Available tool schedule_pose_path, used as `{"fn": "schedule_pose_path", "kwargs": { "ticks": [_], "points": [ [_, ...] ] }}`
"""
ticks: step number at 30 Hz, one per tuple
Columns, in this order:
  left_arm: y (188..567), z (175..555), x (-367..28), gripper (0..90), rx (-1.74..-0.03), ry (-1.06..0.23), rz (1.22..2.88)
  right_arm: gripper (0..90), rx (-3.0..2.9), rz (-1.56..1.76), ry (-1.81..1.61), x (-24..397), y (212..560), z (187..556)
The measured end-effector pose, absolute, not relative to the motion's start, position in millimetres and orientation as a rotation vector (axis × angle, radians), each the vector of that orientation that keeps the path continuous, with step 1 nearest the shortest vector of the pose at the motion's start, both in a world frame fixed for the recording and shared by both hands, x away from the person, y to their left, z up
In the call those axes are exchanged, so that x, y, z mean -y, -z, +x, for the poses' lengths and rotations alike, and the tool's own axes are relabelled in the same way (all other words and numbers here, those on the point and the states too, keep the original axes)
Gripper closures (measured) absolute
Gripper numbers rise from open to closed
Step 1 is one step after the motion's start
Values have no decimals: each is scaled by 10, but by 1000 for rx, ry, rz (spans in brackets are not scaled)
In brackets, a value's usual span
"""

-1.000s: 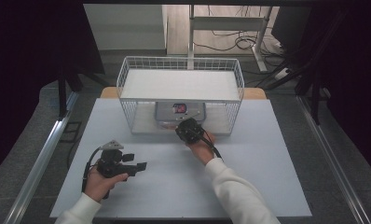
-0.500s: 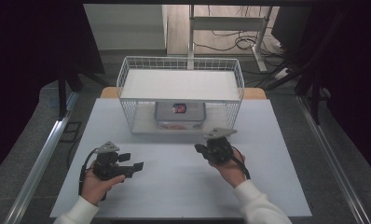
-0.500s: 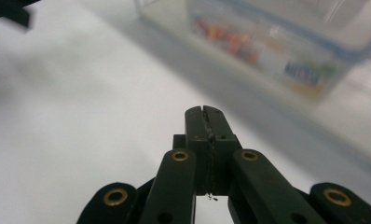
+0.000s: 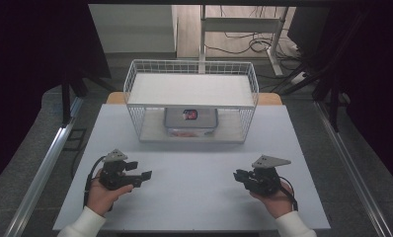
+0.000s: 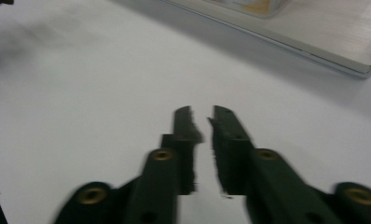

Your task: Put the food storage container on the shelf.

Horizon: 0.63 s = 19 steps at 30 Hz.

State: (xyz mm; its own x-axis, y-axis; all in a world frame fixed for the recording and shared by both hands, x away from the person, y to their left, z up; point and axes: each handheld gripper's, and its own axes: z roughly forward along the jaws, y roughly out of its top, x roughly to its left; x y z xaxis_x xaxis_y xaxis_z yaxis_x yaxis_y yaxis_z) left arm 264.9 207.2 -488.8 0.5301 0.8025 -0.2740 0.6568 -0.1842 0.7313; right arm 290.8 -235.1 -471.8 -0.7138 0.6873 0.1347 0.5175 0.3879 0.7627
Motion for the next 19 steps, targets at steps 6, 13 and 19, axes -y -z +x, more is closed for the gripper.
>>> {"fn": "schedule_pose_path", "kwargs": {
  "ticks": [6, 13, 19],
  "points": [
    [4886, 2656, -2101, 274, -1195, -226, 1917, 330, -2390, 1137, -1232, 2410, 4699, 2959],
    [4885, 2658, -2098, 272, -1193, -215, 1916, 241, -2363, 1159, -1227, 2441, 4686, 2961],
    [4883, 2651, -2080, 270, -1191, -212, 1922, 221, -2359, 1153, -1208, 2444, 4688, 2962]
  ]
}}
